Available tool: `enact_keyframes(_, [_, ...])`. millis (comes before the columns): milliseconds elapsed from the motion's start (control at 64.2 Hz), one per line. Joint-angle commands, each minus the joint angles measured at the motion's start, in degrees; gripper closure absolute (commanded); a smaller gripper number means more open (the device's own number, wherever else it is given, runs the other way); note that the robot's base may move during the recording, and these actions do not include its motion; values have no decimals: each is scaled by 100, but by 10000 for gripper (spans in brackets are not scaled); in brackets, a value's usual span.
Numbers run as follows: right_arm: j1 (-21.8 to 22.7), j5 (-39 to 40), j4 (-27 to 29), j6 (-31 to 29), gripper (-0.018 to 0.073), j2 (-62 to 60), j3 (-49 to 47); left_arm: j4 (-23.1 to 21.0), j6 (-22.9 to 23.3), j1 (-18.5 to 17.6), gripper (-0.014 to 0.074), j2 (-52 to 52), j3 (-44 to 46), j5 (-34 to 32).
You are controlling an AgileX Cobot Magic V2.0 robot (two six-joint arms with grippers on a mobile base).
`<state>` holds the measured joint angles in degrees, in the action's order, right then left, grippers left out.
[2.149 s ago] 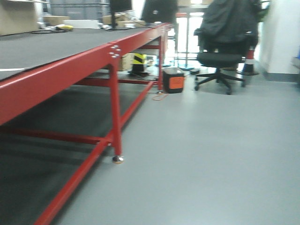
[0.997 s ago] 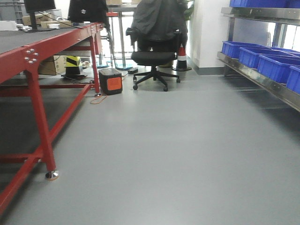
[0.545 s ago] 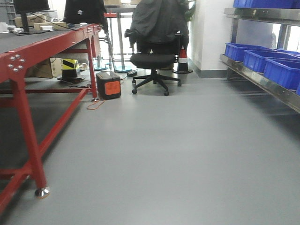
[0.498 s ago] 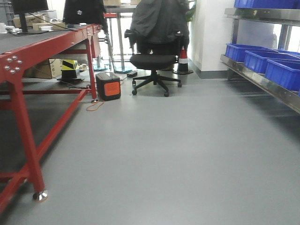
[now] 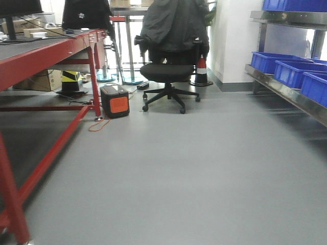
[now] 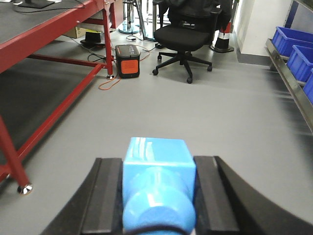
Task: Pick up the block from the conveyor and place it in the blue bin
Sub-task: 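Drive the base to the shelf of blue plastic bins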
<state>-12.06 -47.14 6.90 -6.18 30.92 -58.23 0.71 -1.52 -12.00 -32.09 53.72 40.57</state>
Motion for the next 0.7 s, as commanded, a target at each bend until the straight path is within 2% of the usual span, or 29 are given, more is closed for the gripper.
enact_keyframes(0, [-5, 139, -19, -36, 712, -19, -53, -13, 29, -35, 707, 25, 8, -106])
enact_keyframes(685, [-5, 139, -19, -36, 712, -19, -53, -13, 29, -35, 707, 25, 8, -106])
